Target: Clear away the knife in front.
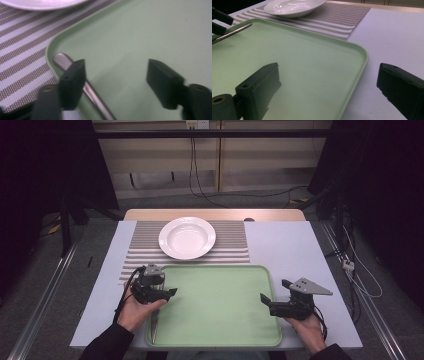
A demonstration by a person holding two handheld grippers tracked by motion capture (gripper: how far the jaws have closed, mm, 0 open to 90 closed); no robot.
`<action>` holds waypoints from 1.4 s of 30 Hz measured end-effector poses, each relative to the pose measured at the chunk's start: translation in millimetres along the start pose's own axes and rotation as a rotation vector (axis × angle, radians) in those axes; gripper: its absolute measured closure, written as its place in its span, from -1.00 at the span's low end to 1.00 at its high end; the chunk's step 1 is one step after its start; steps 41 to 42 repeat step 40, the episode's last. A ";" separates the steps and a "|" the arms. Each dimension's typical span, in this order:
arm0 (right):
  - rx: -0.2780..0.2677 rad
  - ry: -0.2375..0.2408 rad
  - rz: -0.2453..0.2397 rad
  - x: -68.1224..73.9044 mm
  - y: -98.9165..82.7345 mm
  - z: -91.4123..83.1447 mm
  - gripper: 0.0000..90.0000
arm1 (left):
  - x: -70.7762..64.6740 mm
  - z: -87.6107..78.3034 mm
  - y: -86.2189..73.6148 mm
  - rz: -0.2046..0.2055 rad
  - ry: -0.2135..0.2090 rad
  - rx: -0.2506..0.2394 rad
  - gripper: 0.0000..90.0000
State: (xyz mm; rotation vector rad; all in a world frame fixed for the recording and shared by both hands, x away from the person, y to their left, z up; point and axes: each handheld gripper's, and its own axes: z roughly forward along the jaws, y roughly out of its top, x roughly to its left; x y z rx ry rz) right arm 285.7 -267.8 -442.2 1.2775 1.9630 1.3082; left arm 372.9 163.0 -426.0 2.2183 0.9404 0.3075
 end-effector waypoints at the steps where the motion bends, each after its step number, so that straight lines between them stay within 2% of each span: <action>1: 0.000 -0.002 0.002 -0.2 0.0 0.0 -0.90 | 0.5 -1.1 1.0 -0.020 -0.010 -0.013 -0.45; 3: -0.001 -0.003 0.003 -0.6 0.1 0.0 -0.90 | 1.4 -3.9 2.8 -0.051 -0.030 -0.039 -0.67; 6: -0.001 -0.004 0.007 -0.9 0.0 0.1 -0.90 | 2.1 -11.1 3.6 -0.054 -0.044 -0.072 -0.87; 9: -0.001 -0.004 0.006 -1.3 -0.1 0.1 -0.90 | 2.1 -21.0 4.0 -0.049 -0.040 -0.115 -0.87; 11: 0.000 -0.006 0.008 -1.6 -0.2 0.0 -0.90 | 3.6 -26.1 4.9 -0.037 -0.053 -0.118 -0.87; 14: 0.000 -0.007 0.009 -2.0 -0.5 -0.5 -0.90 | 2.5 -32.8 3.1 -0.017 -0.014 -0.138 -0.86; 16: 0.001 -0.009 0.009 -2.6 -0.7 -0.7 -0.90 | 3.2 -36.6 0.0 -0.018 0.006 -0.152 -0.86; 18: 0.000 -0.010 0.012 -2.9 -0.9 -0.7 -0.90 | 5.8 -39.4 -5.3 -0.040 -0.012 -0.157 -0.86; 21: 0.001 -0.011 0.014 -3.3 -0.9 -0.6 -0.90 | 7.8 -42.0 -15.0 -0.089 -0.007 -0.199 -0.86; 23: 0.002 -0.012 0.014 -3.1 -1.0 -0.5 -0.90 | 8.9 -44.0 -18.7 -0.075 0.010 -0.197 -0.86; 26: 0.001 -0.013 0.013 -3.0 -1.1 -0.7 -0.90 | 9.7 -48.6 -24.5 -0.079 0.046 -0.215 -0.86; 29: -0.002 -0.019 0.014 -3.1 -1.3 -1.5 -0.90 | 8.6 -51.0 -33.4 -0.104 0.063 -0.240 -0.87; 31: -0.002 -0.021 0.013 -3.1 -1.3 -2.3 -0.90 | 7.6 -49.6 -41.5 -0.102 0.072 -0.255 -0.87; 32: -0.003 -0.022 0.014 -3.0 -1.3 -2.6 -0.90 | 6.9 -48.5 -44.8 -0.102 0.082 -0.247 -0.87; 34: -0.006 -0.023 0.014 -2.1 -1.2 -3.1 -0.90 | 7.6 -47.4 -47.9 -0.117 0.055 -0.239 -0.87; 37: -0.005 -0.027 0.011 -2.4 -1.4 -3.6 -0.90 | 6.5 -47.7 -47.5 -0.102 0.074 -0.247 -0.87; 42: -0.005 -0.026 0.017 -3.4 -1.4 -3.2 -0.90 | 7.6 -46.3 -47.9 -0.115 0.080 -0.243 -0.87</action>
